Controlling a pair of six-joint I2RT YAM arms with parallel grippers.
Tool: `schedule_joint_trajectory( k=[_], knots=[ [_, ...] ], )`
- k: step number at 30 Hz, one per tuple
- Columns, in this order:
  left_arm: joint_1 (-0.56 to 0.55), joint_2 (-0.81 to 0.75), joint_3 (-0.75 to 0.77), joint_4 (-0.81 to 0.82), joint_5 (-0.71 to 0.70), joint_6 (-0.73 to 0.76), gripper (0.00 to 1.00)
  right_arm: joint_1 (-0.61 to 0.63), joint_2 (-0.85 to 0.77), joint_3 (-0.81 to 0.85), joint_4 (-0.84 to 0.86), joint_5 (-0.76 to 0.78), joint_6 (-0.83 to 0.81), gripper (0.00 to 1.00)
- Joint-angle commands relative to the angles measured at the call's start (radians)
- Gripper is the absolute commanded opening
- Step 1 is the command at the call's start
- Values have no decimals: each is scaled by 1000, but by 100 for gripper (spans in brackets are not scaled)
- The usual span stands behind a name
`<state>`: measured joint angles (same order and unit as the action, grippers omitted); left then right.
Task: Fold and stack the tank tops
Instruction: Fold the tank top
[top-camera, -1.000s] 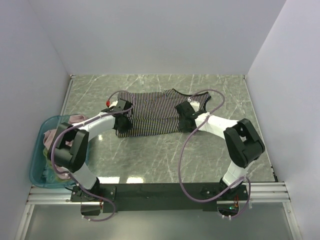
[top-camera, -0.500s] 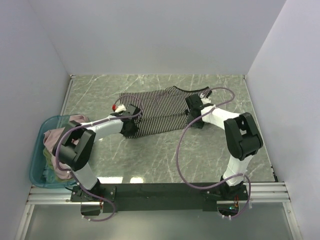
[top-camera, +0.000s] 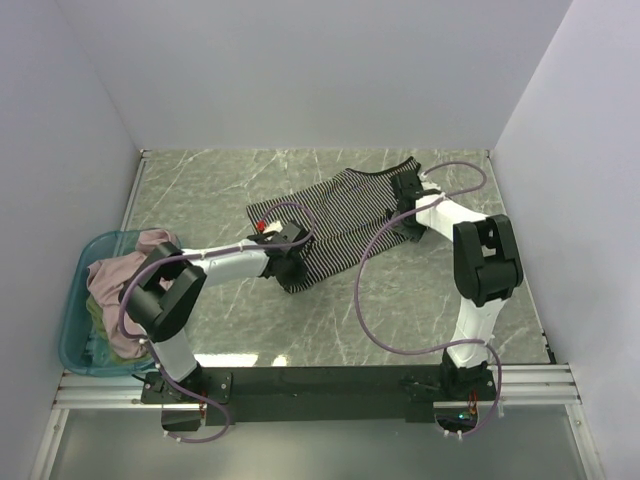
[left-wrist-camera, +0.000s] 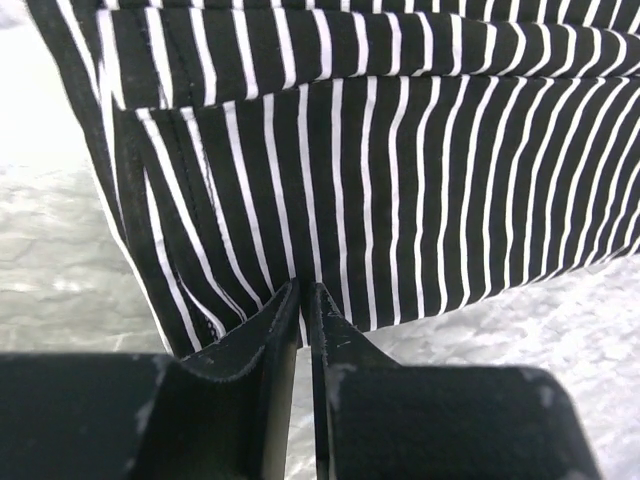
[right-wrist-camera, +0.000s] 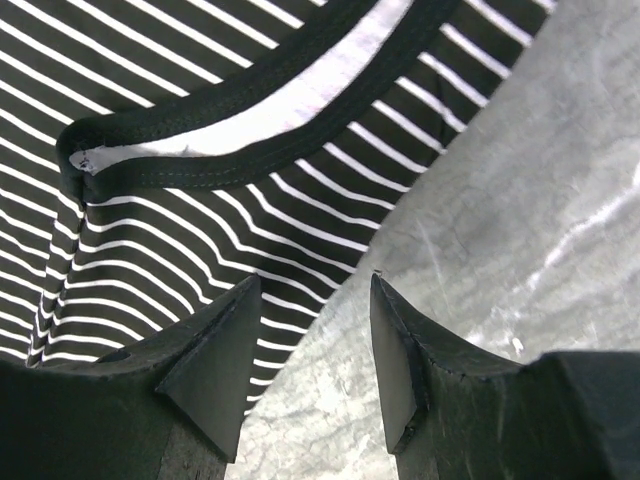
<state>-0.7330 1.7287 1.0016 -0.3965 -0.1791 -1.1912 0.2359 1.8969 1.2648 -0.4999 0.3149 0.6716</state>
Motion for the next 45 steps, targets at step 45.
schedule_joint_trajectory(
  k=[45],
  knots=[
    [353, -458, -189, -109, 192, 173, 28, 56, -270, -81, 100, -48, -13, 57]
  ],
)
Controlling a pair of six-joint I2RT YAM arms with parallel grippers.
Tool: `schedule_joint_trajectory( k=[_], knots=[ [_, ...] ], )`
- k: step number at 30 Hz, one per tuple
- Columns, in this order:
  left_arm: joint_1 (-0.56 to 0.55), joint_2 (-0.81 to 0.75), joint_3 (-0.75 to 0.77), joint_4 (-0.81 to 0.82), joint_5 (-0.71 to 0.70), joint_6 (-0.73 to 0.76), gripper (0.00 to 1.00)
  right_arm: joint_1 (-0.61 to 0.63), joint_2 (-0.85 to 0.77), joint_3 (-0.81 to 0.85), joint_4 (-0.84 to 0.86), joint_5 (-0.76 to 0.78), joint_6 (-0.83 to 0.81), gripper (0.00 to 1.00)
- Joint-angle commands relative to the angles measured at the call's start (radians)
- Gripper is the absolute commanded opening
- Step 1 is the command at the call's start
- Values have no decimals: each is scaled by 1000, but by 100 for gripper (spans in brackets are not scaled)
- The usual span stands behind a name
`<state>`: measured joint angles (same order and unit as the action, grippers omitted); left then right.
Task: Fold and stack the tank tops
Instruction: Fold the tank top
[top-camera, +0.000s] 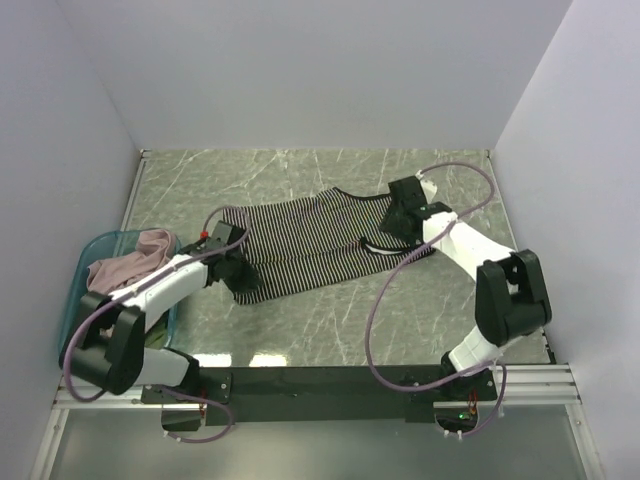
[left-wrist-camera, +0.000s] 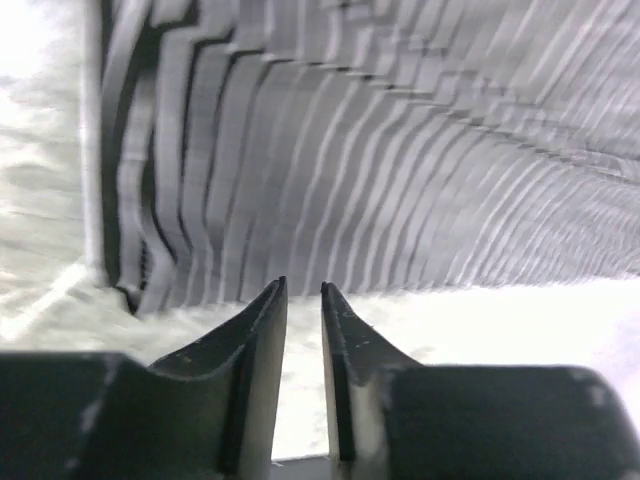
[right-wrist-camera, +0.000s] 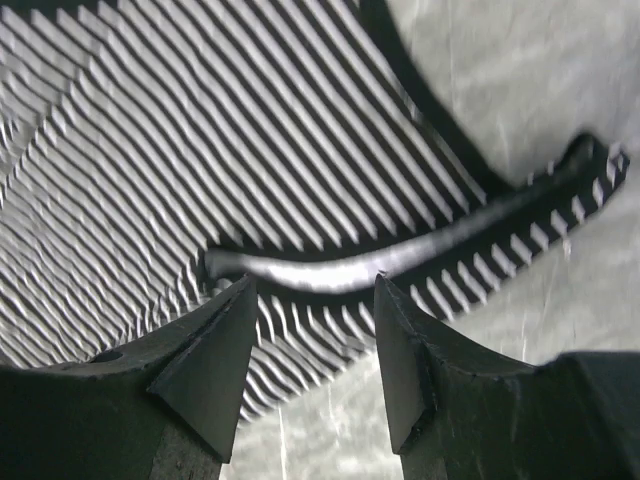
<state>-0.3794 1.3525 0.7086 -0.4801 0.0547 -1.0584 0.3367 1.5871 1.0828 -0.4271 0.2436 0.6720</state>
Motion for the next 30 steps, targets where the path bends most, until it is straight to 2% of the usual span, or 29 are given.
schedule_joint_trajectory(
  k=[1, 5, 11, 12, 13, 14, 18, 25, 30],
  knots=[
    [8, -85, 130, -43, -53, 44, 30, -65, 77, 132, 22, 13, -25, 57],
    [97, -38, 259, -55, -52, 41, 34, -131, 197, 305, 4, -47, -48, 57],
    [244, 201, 418, 47, -99, -24, 27, -130, 460, 664, -33, -269, -126, 55],
    [263, 267, 483, 44, -131, -19, 26, -111, 532, 763, -54, -314, -168, 55],
    [267, 301, 483, 44, -166, -18, 26, -105, 566, 814, -68, -331, -190, 55],
    [270, 333, 561, 16, -206, -6, 27, -97, 600, 857, -81, -360, -213, 55],
    [296, 489, 706, -31, -297, 21, 27, -70, 762, 1090, -125, -425, -308, 54],
    [323, 681, 862, -83, -283, 34, 26, -42, 885, 1232, -101, -503, -333, 57],
    [326, 727, 850, -49, -242, 37, 26, -15, 936, 1264, -118, -471, -359, 59]
  ],
)
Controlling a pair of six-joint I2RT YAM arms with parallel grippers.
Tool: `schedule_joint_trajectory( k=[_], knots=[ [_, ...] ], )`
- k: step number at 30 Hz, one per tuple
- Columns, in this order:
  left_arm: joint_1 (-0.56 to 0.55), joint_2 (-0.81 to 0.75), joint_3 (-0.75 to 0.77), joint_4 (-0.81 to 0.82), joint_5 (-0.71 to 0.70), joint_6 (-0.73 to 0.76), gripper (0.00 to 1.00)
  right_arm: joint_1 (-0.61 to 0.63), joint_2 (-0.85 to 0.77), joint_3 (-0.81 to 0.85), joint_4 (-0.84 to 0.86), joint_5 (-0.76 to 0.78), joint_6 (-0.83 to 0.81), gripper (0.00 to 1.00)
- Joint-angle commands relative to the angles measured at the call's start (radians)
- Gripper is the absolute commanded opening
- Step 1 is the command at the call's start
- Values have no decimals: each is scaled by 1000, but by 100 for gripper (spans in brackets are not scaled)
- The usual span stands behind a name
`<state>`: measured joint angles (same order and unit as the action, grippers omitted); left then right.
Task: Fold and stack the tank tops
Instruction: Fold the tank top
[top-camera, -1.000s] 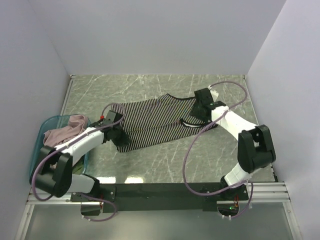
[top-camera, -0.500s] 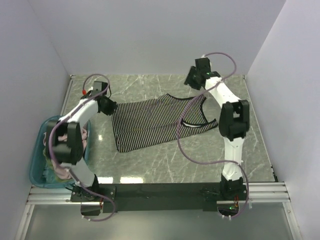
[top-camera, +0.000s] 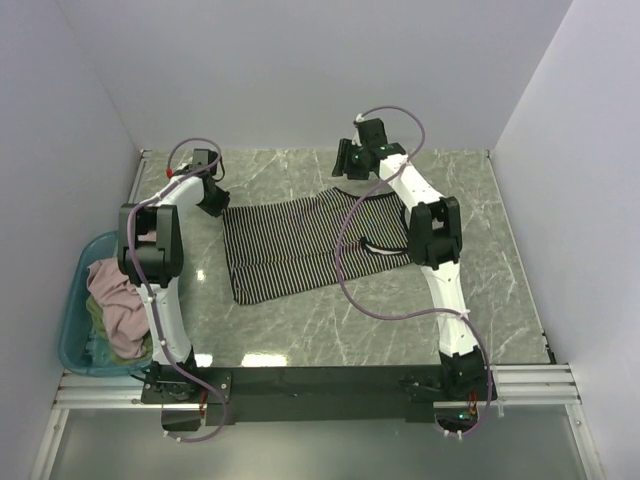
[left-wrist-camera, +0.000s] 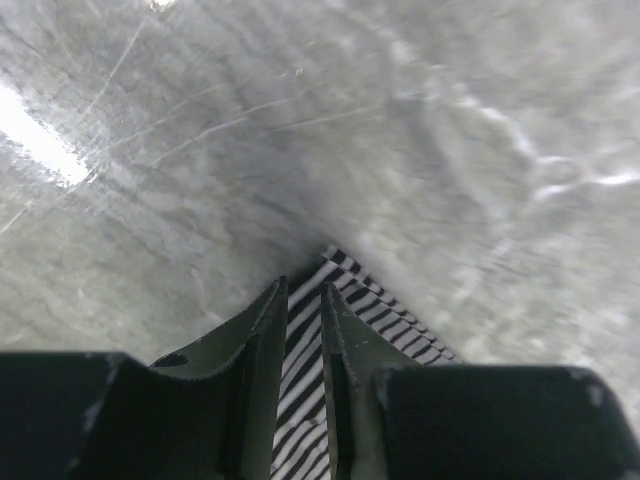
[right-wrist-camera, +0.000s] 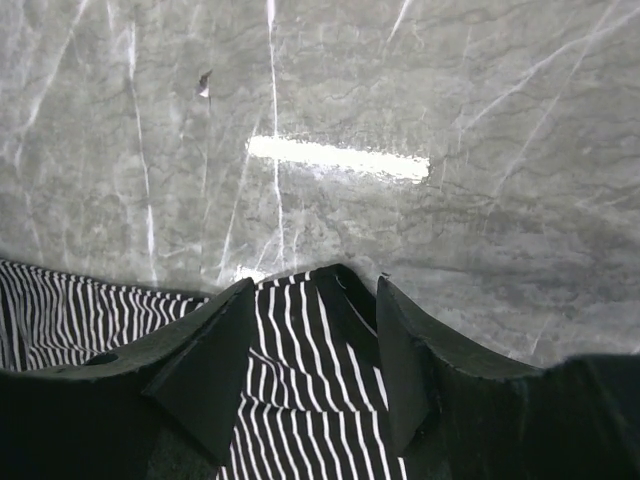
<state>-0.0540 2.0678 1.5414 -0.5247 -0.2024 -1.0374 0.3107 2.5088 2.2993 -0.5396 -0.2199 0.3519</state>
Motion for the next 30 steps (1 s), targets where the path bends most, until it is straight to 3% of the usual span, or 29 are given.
schedule_joint_trajectory(
  k=[1, 18, 21, 30],
  knots=[
    [0, 18, 19, -5, 15, 19, 26, 17, 21, 45, -2, -7, -40, 59],
    [8, 49, 11, 23, 44, 48, 36, 56, 82, 69, -33, 33, -31, 57],
    [8, 58, 17, 20, 46, 50, 36, 59, 85, 65, -36, 37, -22, 50],
    [9, 64, 29, 29, 61, 53, 41, 59, 65, 40, -8, 60, -2, 15]
  ],
)
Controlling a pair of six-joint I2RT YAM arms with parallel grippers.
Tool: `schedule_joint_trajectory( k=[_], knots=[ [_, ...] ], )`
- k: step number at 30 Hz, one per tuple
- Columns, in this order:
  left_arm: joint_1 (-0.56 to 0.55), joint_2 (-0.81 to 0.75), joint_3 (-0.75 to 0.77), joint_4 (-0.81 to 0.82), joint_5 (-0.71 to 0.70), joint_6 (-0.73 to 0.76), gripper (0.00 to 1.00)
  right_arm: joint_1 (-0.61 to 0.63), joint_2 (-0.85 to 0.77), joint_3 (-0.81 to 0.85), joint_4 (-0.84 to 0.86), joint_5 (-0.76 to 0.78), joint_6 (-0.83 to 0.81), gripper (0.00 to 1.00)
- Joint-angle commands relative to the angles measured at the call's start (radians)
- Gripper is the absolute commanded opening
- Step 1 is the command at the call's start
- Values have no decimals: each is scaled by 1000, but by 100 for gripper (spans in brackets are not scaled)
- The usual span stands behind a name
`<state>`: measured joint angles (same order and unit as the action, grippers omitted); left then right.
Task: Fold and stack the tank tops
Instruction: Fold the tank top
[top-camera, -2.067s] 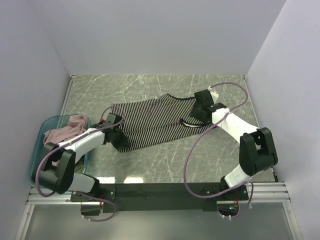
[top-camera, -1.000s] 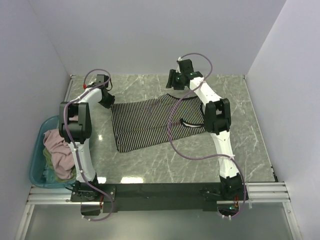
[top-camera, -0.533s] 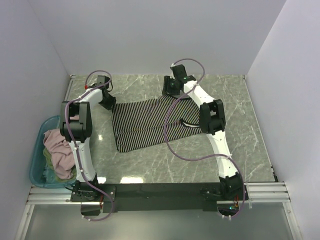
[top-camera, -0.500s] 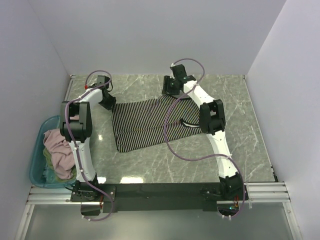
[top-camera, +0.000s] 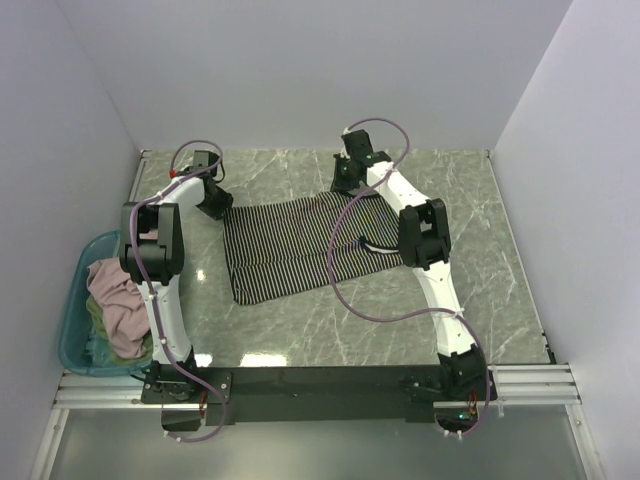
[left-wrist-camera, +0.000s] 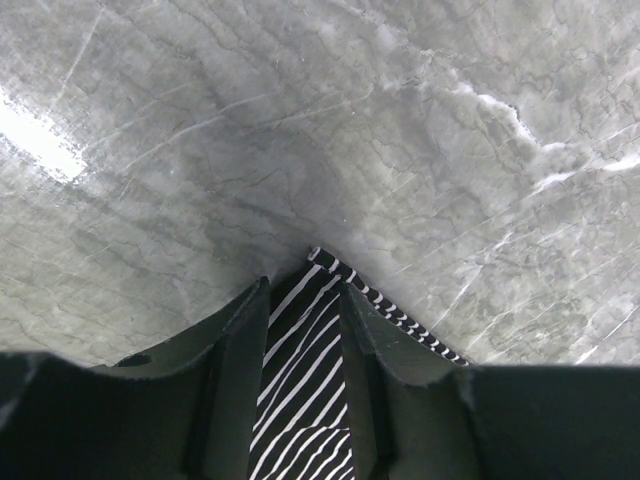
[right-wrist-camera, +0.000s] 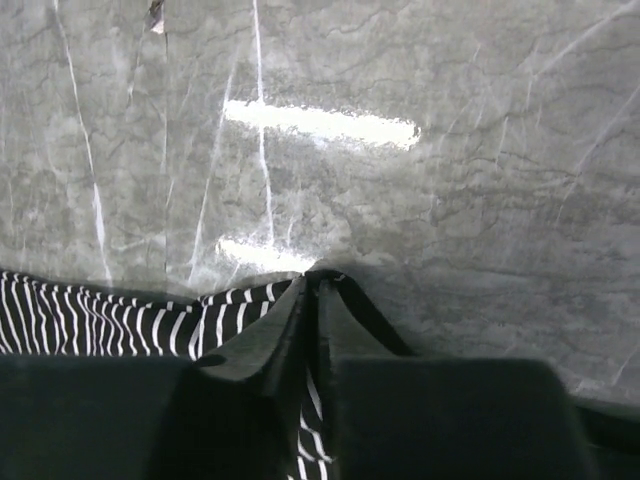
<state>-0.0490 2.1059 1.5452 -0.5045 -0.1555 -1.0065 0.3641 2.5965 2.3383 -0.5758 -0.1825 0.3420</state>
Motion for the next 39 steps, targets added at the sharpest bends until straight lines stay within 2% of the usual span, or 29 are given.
schedule_joint_trajectory(
  k=[1, 5, 10, 17, 19, 21, 23, 27, 39],
  knots=[
    [5, 16, 23, 21, 17, 22, 41, 4, -32, -23, 49, 29, 12, 10],
    [9, -7, 29, 32, 31, 32, 41, 3, -91, -97, 105, 84, 26, 1],
    [26, -23, 41, 49, 53, 42, 41, -7, -192, -244, 195, 165, 54, 0],
    [40, 12, 110, 27, 57, 72, 41, -13, -337, -476, 427, 179, 57, 0],
    [40, 22, 124, 26, 57, 75, 41, -10, -345, -484, 442, 181, 61, 0],
    [40, 40, 134, 20, 63, 82, 41, -11, -337, -470, 438, 204, 66, 7],
    [40, 54, 150, 18, 82, 94, 41, -10, -317, -412, 416, 193, 63, 18],
    [40, 86, 170, 1, 88, 106, 40, -13, -268, -349, 370, 186, 61, 25],
    [23, 134, 211, 6, 111, 128, 42, -14, -230, -309, 332, 163, 63, 30]
  ],
)
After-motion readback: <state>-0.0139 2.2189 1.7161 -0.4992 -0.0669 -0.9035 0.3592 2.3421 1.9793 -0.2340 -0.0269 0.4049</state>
